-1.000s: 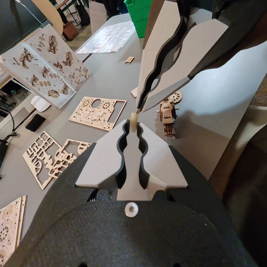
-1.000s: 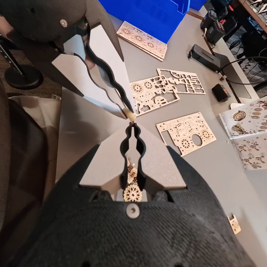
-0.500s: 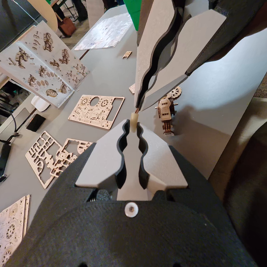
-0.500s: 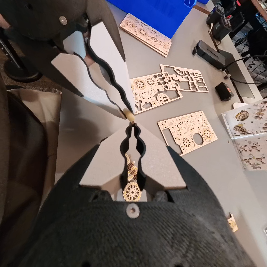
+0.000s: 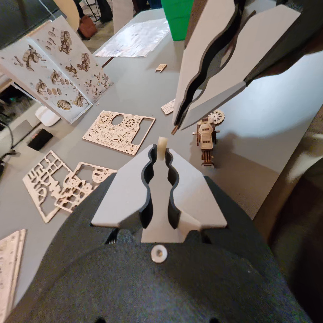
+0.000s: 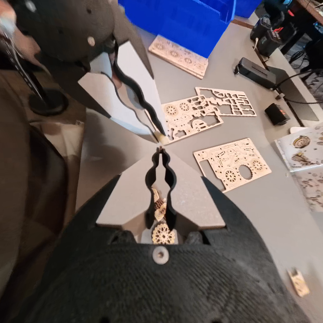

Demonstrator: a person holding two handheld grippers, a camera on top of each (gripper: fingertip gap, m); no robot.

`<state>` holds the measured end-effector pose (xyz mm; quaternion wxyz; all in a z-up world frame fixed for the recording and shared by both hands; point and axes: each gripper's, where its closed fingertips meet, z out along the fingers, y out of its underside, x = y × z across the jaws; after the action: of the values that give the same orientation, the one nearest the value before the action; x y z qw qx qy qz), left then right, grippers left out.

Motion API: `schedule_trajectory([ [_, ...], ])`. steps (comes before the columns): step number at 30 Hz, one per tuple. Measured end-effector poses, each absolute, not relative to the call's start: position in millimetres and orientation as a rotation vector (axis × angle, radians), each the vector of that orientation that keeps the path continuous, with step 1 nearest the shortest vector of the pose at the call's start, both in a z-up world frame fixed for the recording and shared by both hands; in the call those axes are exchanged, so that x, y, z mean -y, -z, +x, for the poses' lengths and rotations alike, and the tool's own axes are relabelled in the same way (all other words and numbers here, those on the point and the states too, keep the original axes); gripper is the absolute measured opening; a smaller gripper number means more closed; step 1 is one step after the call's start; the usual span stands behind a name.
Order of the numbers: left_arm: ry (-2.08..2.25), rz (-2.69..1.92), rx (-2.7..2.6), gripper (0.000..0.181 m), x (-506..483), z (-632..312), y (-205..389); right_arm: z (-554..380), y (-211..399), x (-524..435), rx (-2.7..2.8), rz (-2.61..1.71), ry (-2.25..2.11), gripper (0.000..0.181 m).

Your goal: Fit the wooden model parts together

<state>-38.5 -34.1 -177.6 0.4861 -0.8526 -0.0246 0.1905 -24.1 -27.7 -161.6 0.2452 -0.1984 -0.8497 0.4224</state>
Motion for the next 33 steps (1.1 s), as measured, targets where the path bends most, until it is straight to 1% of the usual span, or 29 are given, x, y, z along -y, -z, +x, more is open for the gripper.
schedule_trajectory([
  [1, -0.420, -2.060, 0.089, 0.008, 34, -39, 177, -25, 157, 27, 2.303, -0.577, -1.228, 0.001],
  [10, 0.023, -1.801, 0.310, 0.008, 29, -33, 153, -36, 108, 3, 2.005, -1.069, -2.156, 0.001],
  [15, 0.138, -1.690, 0.339, 0.007, 31, -29, 137, -39, 102, 1, 1.895, -1.200, -2.388, 0.001],
  [19, 0.470, -1.515, 0.470, 0.008, 30, -22, 122, -37, 107, 11, 1.945, -1.164, -2.323, 0.001],
  [23, 0.866, -1.289, 0.677, 0.007, 31, -24, 119, -37, 111, 20, 2.020, -0.996, -2.041, 0.001],
  [28, 0.948, -1.253, 0.731, 0.007, 27, -19, 121, -36, 116, 26, 2.060, -0.784, -1.655, 0.001],
  [33, 0.934, -1.269, 0.738, 0.008, 28, -20, 122, -36, 118, 28, 2.070, -0.745, -1.583, 0.001],
])
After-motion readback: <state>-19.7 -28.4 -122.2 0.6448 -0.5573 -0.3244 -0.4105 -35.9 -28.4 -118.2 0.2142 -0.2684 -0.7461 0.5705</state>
